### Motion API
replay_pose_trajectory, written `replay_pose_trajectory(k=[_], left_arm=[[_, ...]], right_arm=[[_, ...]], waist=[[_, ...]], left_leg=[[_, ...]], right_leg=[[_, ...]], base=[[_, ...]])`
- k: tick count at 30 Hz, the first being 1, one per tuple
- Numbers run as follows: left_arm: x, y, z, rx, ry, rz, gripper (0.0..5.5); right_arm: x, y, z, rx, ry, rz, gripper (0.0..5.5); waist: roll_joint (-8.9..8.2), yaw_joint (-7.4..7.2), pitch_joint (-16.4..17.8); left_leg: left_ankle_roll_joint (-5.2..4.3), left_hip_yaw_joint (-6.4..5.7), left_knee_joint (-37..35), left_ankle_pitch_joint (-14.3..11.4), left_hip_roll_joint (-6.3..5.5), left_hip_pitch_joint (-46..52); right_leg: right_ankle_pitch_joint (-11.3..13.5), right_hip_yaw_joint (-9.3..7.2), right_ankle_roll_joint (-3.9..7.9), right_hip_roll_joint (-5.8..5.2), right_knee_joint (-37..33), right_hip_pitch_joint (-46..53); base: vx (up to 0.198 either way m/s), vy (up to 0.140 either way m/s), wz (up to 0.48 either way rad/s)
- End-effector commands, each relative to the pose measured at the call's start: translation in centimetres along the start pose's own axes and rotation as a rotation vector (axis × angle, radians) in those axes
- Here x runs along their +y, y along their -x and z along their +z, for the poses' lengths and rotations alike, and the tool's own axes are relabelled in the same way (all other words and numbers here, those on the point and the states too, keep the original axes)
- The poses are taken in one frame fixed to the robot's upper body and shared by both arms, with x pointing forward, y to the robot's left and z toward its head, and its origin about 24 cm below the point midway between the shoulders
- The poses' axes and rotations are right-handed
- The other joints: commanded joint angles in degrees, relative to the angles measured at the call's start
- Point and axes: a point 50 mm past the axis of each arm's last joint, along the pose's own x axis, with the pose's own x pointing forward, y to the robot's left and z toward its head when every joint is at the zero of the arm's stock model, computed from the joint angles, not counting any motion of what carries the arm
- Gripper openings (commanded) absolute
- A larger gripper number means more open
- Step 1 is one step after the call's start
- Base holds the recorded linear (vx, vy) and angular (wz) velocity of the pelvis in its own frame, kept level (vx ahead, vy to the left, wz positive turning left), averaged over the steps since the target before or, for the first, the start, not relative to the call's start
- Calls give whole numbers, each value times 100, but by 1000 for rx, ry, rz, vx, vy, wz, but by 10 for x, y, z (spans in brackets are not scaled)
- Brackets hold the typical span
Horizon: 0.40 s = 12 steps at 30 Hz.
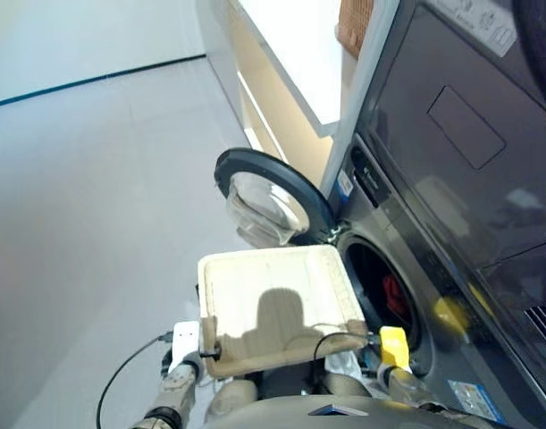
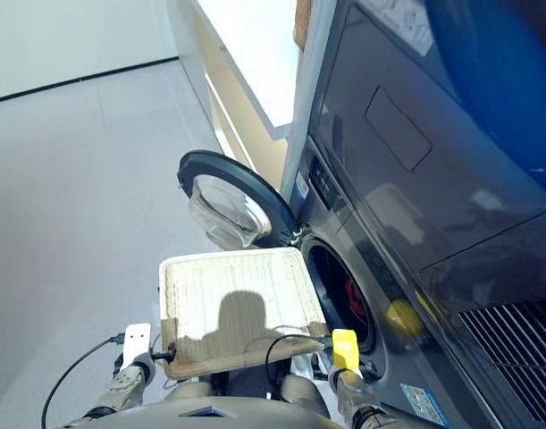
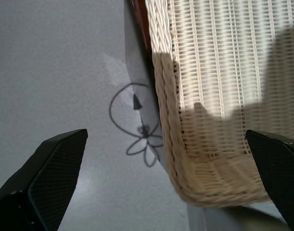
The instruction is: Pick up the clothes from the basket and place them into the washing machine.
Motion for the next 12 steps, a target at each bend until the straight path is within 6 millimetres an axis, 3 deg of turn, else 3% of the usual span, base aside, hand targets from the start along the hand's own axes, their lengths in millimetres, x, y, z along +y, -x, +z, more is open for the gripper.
replay_pose_trajectory(k=[1,12], left_arm=[[-3,-1,-5,33,6,-19,550],[-7,5,-22,92,-21,-52,550]], right_arm=[[1,0,-4,30,69,30,550],[2,4,-19,80,126,51,550]], waist=[[92,-41,-86],[97,-25,-315]], left_leg=[[-230,252,-246,566,-184,-242],[-204,274,-246,422,-158,217]], right_leg=[[-205,-127,302,136,204,207],[-324,-81,309,146,207,645]], base=[[0,0,0],[22,4,-3]])
